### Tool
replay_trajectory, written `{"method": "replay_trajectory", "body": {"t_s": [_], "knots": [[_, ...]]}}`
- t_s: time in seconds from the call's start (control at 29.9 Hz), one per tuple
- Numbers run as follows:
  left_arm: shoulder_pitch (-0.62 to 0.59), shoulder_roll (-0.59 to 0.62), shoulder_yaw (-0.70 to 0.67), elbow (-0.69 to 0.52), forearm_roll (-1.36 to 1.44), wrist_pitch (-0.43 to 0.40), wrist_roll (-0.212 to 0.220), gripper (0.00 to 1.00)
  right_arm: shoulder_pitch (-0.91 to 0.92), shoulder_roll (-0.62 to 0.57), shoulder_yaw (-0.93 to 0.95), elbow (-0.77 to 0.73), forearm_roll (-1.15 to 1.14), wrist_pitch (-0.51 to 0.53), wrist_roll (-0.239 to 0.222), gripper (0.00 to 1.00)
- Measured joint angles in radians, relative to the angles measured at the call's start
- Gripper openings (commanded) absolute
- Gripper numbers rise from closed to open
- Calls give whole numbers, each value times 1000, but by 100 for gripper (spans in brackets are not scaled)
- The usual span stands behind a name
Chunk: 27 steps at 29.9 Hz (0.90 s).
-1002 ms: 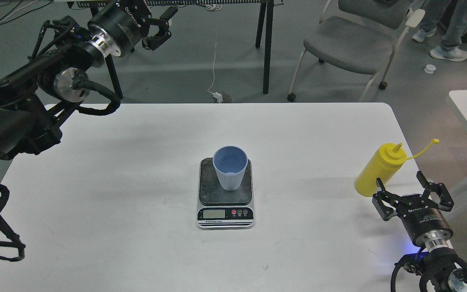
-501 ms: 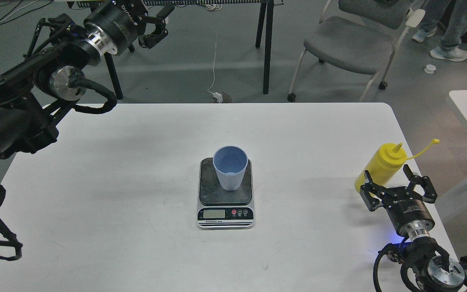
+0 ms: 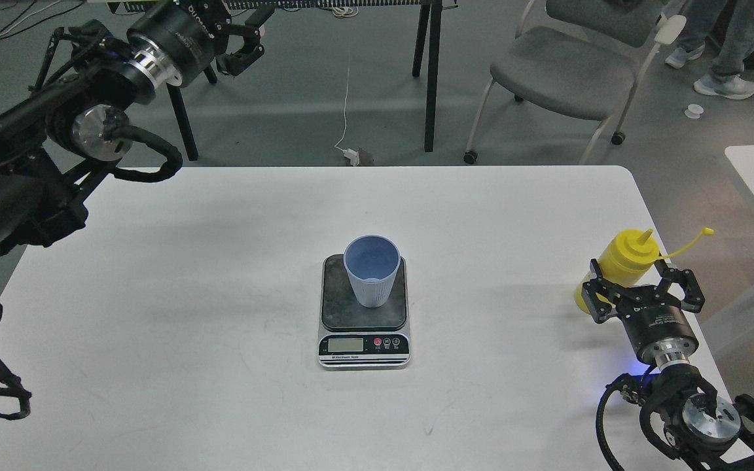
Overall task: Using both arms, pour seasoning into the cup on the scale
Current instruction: 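Move the right gripper to the yellow squeeze bottle, then grasp the yellow bottle with the right gripper and lift it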
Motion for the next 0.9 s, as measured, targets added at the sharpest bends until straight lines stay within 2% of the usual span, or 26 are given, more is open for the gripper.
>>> {"method": "replay_trajectory", "body": {"t_s": [0.07,0.33,0.43,0.67,0.9], "knots": [[0,0,0,0,0,0,0,99,14,8,-2,-17,-3,0,-1,87],[1,-1,0,0,0,2,0,99,24,19,-6,-32,-37,0,-5,42],[1,-1,0,0,0,2,0,99,25,19,-5,-31,-49,0,-2,32],[-5,1,-1,0,0,2,0,99,23,-14,9,37,-52,0,5,28],[-9,19,-6,0,0,2,-1,99,50,-254,31,284,-131,0,8,28]]}}
